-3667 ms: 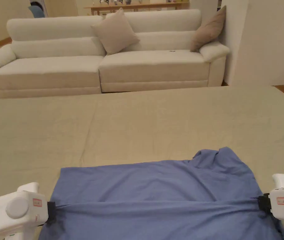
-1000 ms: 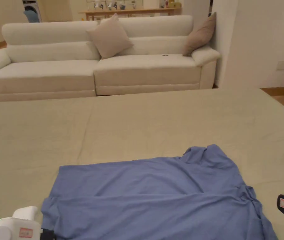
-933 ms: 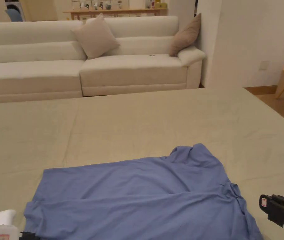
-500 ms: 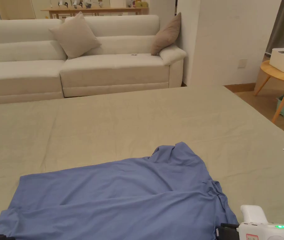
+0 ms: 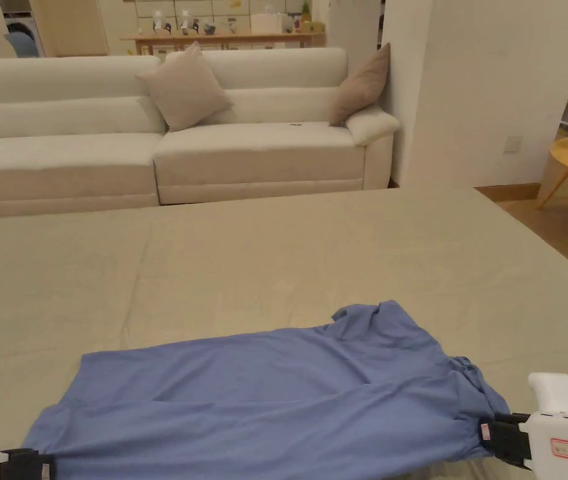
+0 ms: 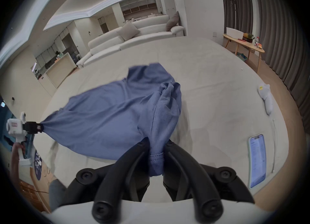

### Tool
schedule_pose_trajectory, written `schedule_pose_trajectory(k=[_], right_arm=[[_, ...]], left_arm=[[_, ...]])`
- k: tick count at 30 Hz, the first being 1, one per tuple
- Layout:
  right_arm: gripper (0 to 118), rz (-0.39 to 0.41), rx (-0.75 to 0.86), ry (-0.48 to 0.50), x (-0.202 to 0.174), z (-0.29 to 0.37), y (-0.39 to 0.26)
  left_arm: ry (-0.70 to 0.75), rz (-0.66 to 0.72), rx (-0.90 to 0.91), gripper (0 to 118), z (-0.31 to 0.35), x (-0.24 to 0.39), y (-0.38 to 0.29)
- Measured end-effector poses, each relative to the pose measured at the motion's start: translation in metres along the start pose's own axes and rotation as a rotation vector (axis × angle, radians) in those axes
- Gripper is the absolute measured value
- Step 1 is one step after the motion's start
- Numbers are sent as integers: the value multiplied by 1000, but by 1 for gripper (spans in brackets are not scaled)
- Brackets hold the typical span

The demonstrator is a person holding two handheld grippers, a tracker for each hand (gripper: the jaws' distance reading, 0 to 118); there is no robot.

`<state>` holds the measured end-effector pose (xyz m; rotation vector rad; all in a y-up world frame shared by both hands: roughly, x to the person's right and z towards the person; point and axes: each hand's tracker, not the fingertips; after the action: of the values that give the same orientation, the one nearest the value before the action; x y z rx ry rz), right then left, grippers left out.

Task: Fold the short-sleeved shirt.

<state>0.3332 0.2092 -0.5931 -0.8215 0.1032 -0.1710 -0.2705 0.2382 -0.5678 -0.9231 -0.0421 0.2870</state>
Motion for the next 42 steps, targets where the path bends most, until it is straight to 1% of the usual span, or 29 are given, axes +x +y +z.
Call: schedule_pose_trajectory(k=[2,4,6,7,9,11,12,13,15,16,18,20,21,22,24,25,26,27,28,30,32,34,36,37,38,39,40,41,42], right_arm=[[13,23,6,9,-5,28,2],[13,93,1,1,-7,52,-4],[13,75,-49,23,-2,66,-15],[13,46,-105,47,1,71,-23],[13,15,-170,83,6,77,-47],[13,96,-198,34,7,72,-76],[13,109,-237,-4,8,63,-89],[13,103,-289,-20,11,51,-104],[13,39,-356,21,19,30,-130],[13,31,-378,-5,20,22,-142],[13,76,-372,-33,22,6,-157],[13,80,-314,-43,18,6,-161],[13,60,-316,-46,19,7,-160],[18,61,-313,-48,18,7,-162],[58,133,-300,-79,17,10,-163],[86,151,-319,-114,17,17,-155],[104,133,-315,-123,17,28,-147],[102,112,-217,-113,17,47,-138],[101,72,-74,-92,14,73,-124],[102,34,197,-9,6,125,-92],[110,6,452,49,-7,167,-64],[118,-29,626,75,-20,195,-41],[118,-58,736,58,-31,209,-21],[118,-49,780,82,-39,212,-7],[116,-25,773,85,-45,212,7],[110,-19,750,72,-51,209,18],[91,5,757,39,-58,207,27],[81,34,772,13,-65,203,34],[63,56,798,13,-71,200,37]], left_arm=[[-4,-35,40,12,27,5,-13],[-5,-36,24,12,47,5,-27],[-22,-15,-4,12,61,1,-44],[-22,-21,-40,12,63,-5,-52],[13,-31,-63,12,67,-8,-75],[48,-22,-97,12,58,-18,-94],[46,-4,-130,12,51,-23,-99],[50,12,-154,12,41,-29,-106],[64,47,-222,12,16,-48,-115],[69,44,-242,12,9,-52,-121],[70,75,-253,12,-1,-60,-130],[67,117,-259,12,-11,-67,-138],[66,116,-261,13,-16,-70,-141],[70,138,-252,15,-19,-72,-144],[50,149,-218,20,-15,-71,-150],[29,181,-199,32,-9,-73,-149],[9,223,-184,68,2,-75,-145],[-16,260,-128,93,17,-72,-144],[-52,272,-46,107,35,-73,-139],[-184,218,214,107,75,-73,-129],[-173,172,422,107,116,-59,-115],[-175,175,553,107,146,-50,-97],[-85,157,623,106,170,-30,-77],[-37,133,660,104,179,-23,-66],[9,61,747,90,185,-10,-59],[72,-10,810,61,190,3,-53],[156,-77,875,13,193,15,-48],[232,-127,898,0,195,25,-40],[239,-154,883,0,195,31,-33]])
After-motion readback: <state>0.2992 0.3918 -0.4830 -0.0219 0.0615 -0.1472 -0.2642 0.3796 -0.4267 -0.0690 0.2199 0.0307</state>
